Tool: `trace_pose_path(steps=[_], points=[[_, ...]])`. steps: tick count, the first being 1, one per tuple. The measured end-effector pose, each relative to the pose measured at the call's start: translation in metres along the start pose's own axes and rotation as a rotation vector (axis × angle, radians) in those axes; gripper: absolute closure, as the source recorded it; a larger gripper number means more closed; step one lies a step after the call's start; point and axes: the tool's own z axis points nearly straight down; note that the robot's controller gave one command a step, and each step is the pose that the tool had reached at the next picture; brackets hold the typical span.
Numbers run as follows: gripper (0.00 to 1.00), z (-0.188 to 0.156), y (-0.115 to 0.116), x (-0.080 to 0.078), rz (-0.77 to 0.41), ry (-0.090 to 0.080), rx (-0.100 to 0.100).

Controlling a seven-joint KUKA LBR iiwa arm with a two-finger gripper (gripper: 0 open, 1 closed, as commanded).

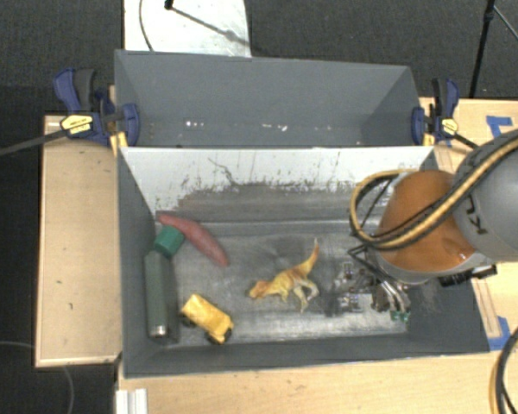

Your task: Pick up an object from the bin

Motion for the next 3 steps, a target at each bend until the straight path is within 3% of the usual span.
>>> trace_pose_path(steps=[1,2,3], points=[[1.0,-0.051,-0.003,-0.002,0.013,0.01,0.0],[1.0,-0.112,0.005,0.003,0.005,0.008,0.001],[0.0,-0.103,0.087,-0.004,0.216,0.005,0.0]])
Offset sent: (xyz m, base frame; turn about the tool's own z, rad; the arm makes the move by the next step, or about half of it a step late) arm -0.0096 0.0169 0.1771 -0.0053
